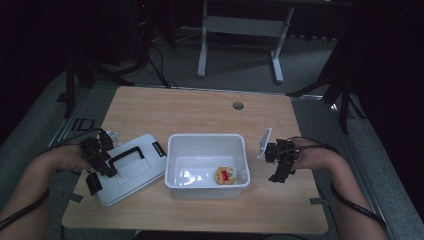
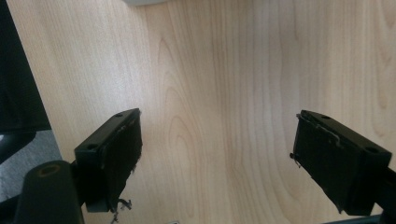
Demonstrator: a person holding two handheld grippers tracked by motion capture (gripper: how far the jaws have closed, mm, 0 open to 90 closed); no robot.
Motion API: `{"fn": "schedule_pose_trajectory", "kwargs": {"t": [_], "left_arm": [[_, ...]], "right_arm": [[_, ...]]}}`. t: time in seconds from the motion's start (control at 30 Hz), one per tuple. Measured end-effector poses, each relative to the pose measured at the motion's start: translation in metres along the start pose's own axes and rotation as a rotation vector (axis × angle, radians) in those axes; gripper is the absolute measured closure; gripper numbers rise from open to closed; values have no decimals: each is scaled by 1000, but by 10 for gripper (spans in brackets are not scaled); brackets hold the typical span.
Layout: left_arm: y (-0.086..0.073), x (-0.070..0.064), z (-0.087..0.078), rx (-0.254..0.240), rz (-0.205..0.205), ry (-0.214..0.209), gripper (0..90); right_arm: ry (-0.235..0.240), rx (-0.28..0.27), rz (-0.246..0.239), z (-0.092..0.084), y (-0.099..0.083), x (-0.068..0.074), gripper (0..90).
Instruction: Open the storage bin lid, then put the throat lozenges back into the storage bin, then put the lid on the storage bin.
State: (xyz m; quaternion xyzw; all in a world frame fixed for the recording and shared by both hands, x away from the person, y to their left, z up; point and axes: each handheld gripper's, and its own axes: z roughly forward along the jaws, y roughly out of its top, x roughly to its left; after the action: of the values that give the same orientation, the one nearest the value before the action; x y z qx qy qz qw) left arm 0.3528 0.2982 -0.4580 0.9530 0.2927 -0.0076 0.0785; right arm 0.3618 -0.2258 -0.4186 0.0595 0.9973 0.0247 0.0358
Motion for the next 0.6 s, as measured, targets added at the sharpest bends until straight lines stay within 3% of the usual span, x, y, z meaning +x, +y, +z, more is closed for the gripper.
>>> {"fn": "schedule_pose_trajectory", "kwargs": {"t": [0.13,0.3,0.43,0.6], "left_arm": [[4,2,2,1,11,13,355],[6,4,7,26,7,16,356],[7,7,13,70,-18,63,418],[9,8,20,122,-16,44,526]], "right_arm": [[14,-13,17,4,-7,0,178],[19,-17,18,13,-12,2,178],[27,-4,27,20,-16,2,178],[48,-4,39,27,-20,2,178]]}}
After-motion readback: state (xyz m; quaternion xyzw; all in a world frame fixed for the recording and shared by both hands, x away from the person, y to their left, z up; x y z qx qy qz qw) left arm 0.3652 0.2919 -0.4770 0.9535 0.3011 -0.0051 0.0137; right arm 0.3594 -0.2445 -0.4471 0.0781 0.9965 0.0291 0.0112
